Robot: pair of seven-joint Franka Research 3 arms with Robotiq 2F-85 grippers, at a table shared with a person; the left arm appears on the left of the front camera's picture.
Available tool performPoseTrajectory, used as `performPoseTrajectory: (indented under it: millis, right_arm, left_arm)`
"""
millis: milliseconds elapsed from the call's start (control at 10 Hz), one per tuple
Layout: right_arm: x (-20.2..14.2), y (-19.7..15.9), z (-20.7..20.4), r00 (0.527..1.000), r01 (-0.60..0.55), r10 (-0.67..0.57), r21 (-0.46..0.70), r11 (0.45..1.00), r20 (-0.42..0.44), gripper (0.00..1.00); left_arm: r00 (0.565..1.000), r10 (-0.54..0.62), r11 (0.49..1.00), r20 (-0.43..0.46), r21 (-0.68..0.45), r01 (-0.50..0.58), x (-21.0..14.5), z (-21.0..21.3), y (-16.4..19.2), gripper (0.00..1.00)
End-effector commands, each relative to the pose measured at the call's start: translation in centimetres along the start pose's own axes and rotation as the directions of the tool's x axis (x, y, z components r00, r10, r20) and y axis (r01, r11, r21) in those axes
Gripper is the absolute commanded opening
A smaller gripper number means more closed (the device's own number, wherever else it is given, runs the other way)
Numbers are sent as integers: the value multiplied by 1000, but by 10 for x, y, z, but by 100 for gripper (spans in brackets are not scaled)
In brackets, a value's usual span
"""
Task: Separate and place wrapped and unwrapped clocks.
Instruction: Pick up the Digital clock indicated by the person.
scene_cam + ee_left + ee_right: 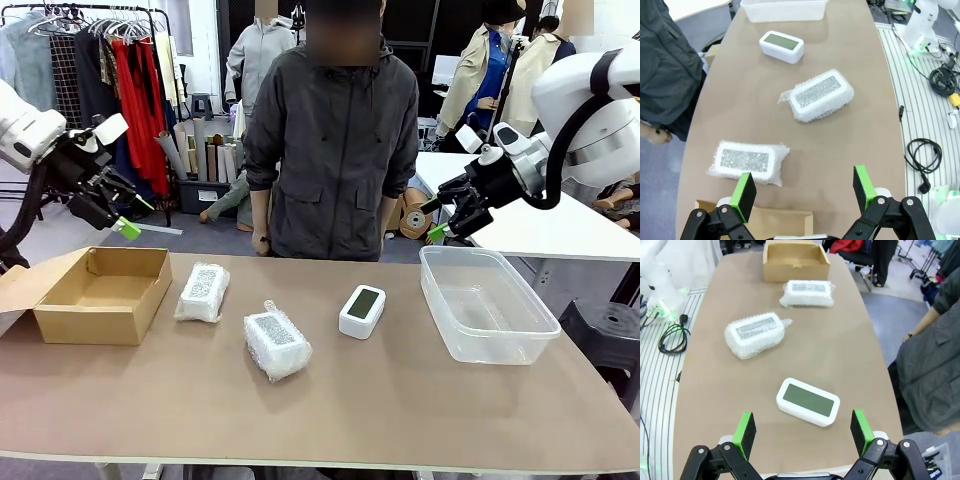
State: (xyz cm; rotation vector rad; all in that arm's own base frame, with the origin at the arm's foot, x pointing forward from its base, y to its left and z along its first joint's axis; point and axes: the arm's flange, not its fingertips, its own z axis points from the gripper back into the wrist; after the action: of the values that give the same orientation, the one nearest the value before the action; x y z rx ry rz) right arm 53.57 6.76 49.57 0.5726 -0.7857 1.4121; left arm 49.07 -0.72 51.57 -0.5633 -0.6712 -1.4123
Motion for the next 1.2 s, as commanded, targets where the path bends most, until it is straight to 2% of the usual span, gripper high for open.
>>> performPoseTrajectory:
  millis: [0, 1100]
  right_arm:
    - [1, 1, 1, 1000, -8, 8, -7, 1000, -4, 100]
    - [1, 1, 1, 1000, -8, 8, -7, 1000, -4, 100]
  left_arm:
    - [1000, 0, 1000, 0, 5, 0, 1, 2, -1, 100]
    - [1000, 0, 1000, 0, 5, 0, 1, 2, -1, 100]
